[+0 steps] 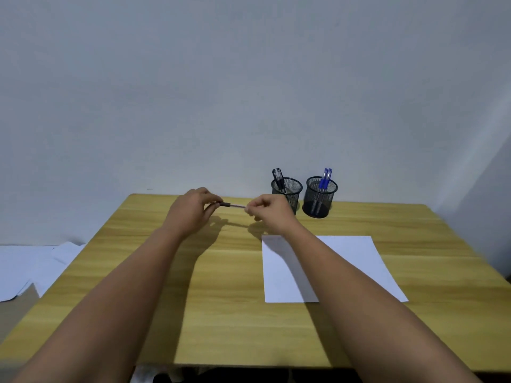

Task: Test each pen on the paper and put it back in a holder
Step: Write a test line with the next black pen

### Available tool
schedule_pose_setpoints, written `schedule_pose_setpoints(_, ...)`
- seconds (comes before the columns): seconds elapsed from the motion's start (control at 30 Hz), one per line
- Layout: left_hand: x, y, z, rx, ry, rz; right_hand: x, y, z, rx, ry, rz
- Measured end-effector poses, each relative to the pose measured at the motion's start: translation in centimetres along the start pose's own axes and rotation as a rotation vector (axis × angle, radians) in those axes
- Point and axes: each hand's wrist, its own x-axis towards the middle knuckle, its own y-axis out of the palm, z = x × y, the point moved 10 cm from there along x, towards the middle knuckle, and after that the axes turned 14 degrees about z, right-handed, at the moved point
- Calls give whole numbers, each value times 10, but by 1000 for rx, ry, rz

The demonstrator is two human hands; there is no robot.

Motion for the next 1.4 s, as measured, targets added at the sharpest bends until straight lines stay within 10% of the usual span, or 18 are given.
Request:
schedule_pose_setpoints(0.27,-4,-20,-63,-197,54,-22,-43,-45,17,548,-11,-170)
schedule_pose_setpoints(0.47,-5,-9,-116,-373,72,-9,-62,-41,17,602,5,-118)
schedule_pose_setpoints(0.8,-23,61,-108,-616,-203,208,-94,-115,-47,805,150,-495)
schedule_pose_setpoints(1.17,-49,81,-19,224,-364,123,-125,-185,-87,392,142,-548)
schedule_pose_setpoints(1.4,-37,96,-50,152,-131,58,-122,-182,-120,369,131,-549)
